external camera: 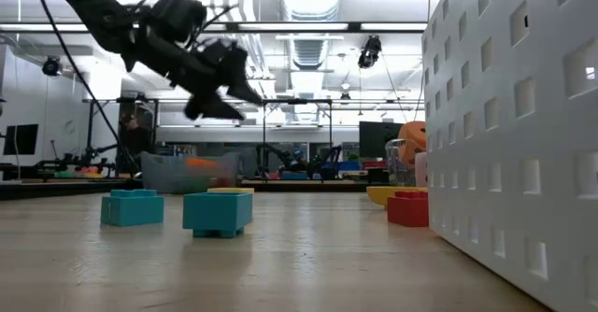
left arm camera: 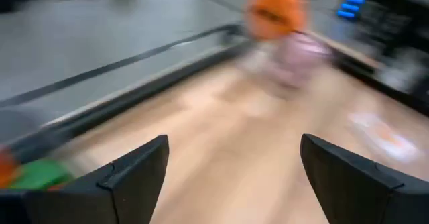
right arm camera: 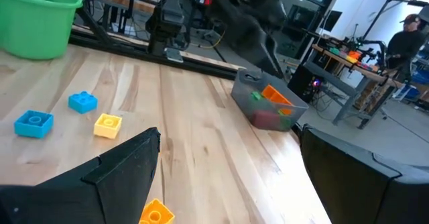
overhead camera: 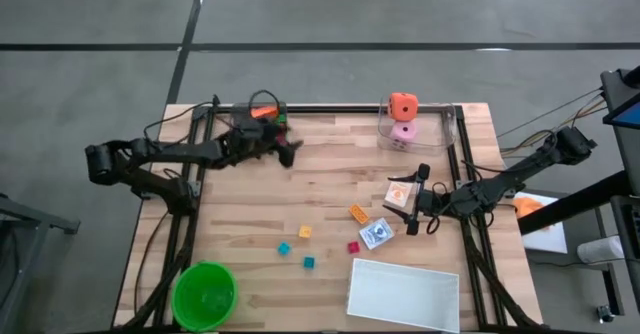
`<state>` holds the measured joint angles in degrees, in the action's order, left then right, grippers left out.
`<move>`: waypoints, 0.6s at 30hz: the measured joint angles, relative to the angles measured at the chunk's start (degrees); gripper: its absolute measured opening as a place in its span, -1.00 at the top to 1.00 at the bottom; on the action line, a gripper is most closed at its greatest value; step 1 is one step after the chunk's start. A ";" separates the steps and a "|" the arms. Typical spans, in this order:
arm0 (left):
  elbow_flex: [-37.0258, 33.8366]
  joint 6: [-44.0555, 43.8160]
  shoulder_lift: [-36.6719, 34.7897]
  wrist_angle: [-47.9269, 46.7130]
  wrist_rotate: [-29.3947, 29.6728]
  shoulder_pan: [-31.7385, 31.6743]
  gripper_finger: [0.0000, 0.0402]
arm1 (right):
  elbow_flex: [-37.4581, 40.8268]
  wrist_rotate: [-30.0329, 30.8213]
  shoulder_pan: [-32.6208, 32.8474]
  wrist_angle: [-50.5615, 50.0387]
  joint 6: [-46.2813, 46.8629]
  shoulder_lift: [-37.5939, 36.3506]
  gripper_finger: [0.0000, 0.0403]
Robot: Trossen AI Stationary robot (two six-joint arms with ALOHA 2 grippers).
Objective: Pick & Place Toys
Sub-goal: Put the yellow game piece into the black bin
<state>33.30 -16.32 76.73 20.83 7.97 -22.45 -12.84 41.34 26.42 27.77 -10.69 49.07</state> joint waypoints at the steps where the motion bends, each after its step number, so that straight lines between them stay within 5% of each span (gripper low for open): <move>1: 0.00 1.02 0.00 0.46 -0.19 2.22 -0.70 | 0.00 0.00 -0.01 -0.03 0.15 0.27 -0.74; 6: 0.00 6.36 -0.01 2.70 0.04 13.27 -0.70 | -1.90 -0.36 -0.31 -3.96 2.29 2.71 -0.74; 11: 0.00 10.07 0.00 4.42 6.26 22.32 -0.70 | -10.75 -0.82 -2.00 -21.13 10.05 6.47 -0.74; 18: -4.28 9.73 -0.02 9.86 9.13 26.85 -0.70 | -26.39 -11.51 -7.62 -42.52 20.30 16.70 -0.74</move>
<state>29.02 -6.59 76.71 30.69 17.10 4.40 -39.23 29.83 18.80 -14.74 9.61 65.77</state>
